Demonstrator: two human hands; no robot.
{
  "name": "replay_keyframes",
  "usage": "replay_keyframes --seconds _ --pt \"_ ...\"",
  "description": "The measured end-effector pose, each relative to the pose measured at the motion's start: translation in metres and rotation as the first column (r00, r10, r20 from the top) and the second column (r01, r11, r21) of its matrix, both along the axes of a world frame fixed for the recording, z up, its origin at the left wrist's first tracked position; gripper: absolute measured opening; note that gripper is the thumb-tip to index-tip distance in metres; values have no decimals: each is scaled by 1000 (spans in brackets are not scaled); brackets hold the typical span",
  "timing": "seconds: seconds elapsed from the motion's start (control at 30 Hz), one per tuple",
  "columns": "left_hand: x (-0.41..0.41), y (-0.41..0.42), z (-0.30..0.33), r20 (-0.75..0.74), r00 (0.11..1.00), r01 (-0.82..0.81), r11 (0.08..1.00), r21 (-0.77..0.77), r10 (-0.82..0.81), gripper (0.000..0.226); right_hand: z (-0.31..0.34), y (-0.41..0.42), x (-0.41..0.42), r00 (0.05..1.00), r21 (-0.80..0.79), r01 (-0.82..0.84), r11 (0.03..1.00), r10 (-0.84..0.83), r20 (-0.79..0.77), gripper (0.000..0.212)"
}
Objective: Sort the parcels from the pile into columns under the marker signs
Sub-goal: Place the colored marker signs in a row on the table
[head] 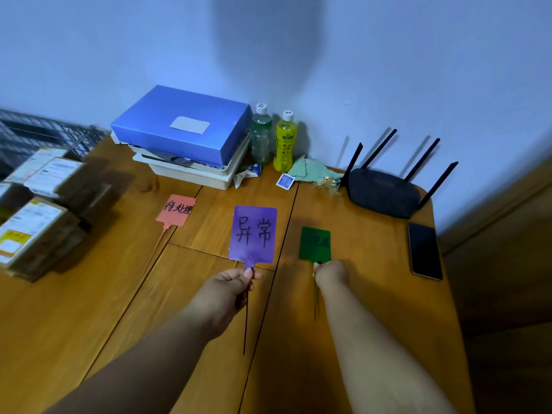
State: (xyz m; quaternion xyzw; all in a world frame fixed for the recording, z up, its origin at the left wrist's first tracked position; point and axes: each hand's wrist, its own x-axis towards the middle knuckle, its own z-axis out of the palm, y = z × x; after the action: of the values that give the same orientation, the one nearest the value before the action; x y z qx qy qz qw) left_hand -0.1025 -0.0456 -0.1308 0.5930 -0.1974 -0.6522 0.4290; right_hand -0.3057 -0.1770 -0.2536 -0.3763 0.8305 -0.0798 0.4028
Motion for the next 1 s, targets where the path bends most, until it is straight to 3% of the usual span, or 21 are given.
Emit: replay_keyframes --seconds 0.13,0.23,0.33,0.5,0.6,0.83,1.0 --pt "0 -1 5 -11 1000 13 1000 -1 -13 23 21 9 3 999 -23 -28 999 29 28 32" --pt "-9 -1 13 52 998 29 1000 -8 -29 20 45 25 9 977 -129 -27 991 53 207 27" --pt "-21 -2 28 138 989 54 998 -17 -51 21 89 55 18 895 -311 -122 943 240 377 26" --pt "-47 -6 63 134 987 95 992 -81 -83 22 151 108 15 704 -420 -52 906 332 628 21" --pt "-65 -6 76 97 987 140 984 -111 -130 22 172 124 3 701 -479 -59 876 377 605 16" --pt "-110 4 93 17 975 224 967 -122 -223 18 190 136 -36 827 -551 -74 831 360 432 22" --pt "-119 -1 81 83 951 304 950 -69 -298 23 182 137 -64 898 -555 -65 830 291 331 12"
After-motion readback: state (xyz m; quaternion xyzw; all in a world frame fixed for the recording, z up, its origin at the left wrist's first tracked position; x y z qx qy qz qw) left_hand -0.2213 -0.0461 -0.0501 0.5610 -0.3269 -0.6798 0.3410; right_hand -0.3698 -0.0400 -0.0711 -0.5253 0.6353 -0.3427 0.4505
